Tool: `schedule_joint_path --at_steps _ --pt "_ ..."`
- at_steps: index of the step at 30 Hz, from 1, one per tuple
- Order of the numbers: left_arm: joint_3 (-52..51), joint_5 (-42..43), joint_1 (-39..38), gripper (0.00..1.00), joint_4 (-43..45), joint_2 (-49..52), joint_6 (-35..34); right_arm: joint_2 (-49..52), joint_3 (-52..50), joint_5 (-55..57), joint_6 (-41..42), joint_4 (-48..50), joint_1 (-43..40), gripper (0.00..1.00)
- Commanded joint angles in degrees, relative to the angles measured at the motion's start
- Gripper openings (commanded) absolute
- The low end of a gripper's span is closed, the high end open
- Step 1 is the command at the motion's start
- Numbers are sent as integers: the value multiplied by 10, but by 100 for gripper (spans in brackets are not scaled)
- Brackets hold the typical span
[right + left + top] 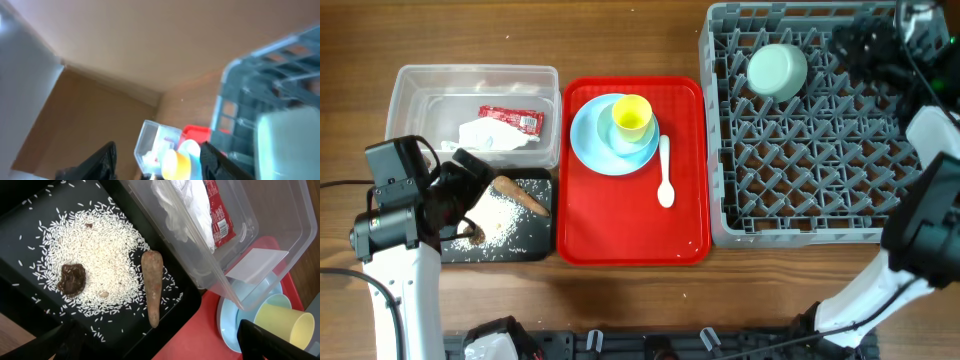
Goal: Sort waste into correct bins and load items into the dishwasher rack
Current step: 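Move the right gripper back and grasp the yellow cup on the plate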
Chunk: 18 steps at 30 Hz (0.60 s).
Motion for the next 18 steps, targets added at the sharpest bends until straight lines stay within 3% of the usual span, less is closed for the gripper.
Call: schedule_joint_path --at_steps 1,3,5,7,9,13,18 --pt "1 3 3 100 2 -2 0 -174 2 334 -206 -212 94 56" --pt "1 3 3 100 1 -2 0 -249 2 651 -362 -358 187 57" --pt "1 3 3 100 1 -2 0 -267 2 812 -464 -438 289 58" --pt "1 3 3 100 2 -2 0 -258 2 799 -475 -501 372 58" --pt "1 3 3 100 2 -2 0 -240 2 762 -414 -530 445 60" --pt "1 3 3 100 2 -2 0 -182 1 763 -354 -516 578 66" --pt "1 3 3 100 2 -2 0 -136 1 765 -342 -486 665 68"
